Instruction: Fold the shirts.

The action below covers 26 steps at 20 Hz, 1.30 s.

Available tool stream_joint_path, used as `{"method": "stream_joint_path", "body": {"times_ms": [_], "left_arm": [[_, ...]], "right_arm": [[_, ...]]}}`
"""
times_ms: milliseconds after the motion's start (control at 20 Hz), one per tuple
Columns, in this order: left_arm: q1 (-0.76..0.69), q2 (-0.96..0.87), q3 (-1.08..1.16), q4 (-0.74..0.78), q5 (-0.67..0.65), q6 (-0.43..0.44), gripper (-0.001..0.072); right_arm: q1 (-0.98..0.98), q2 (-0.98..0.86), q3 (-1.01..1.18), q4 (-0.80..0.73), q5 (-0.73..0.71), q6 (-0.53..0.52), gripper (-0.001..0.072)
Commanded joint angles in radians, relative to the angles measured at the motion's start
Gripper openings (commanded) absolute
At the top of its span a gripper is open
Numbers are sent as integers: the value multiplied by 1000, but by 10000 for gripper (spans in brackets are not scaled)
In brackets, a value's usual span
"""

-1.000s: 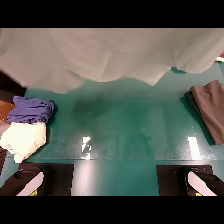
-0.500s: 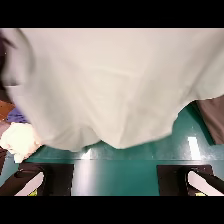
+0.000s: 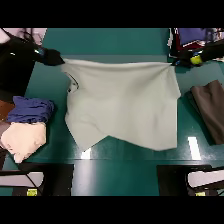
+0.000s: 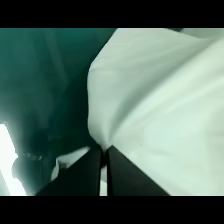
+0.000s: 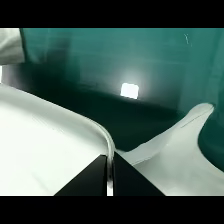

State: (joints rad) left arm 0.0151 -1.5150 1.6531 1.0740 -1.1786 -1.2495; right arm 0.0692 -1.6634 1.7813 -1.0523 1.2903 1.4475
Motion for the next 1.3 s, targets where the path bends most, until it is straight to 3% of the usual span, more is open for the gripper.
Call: {"method": "stream_joint_path", "body": {"times_ms": [0,50,100,150,200,250,350,400,500,550,950,1250], "left_arm": [[0,-151,-9,-5,103,0,25],[0,-159,-10,-4,119,-6,26],[0,-159,-10,-4,126,-9,130],[0,-159,-6,-3,124,-11,430],[5,-158,-3,2,112,-18,617],[17,-158,9,6,71,-38,618],[62,-151,42,7,-60,-82,618],[92,-137,41,7,-118,-83,618],[143,-98,19,7,-202,-86,617],[159,-66,-25,7,-212,-86,617],[167,248,-719,2,-51,-55,617],[167,252,-834,-26,53,-56,617]], "right_arm": [[34,-122,-10,5,-151,0,16],[34,-132,-10,6,-174,0,17],[34,-137,-10,13,-192,0,22],[32,-137,-10,13,-200,0,138],[25,-137,-1,14,-194,0,387],[14,-136,20,13,-153,0,455],[-20,-133,84,13,-6,-1,446],[-37,-127,106,13,87,-13,420],[-64,-77,74,13,207,-78,284],[-71,-37,28,13,226,-99,284],[-98,355,-480,13,110,-125,285],[-98,509,-633,13,97,-125,285]]}}
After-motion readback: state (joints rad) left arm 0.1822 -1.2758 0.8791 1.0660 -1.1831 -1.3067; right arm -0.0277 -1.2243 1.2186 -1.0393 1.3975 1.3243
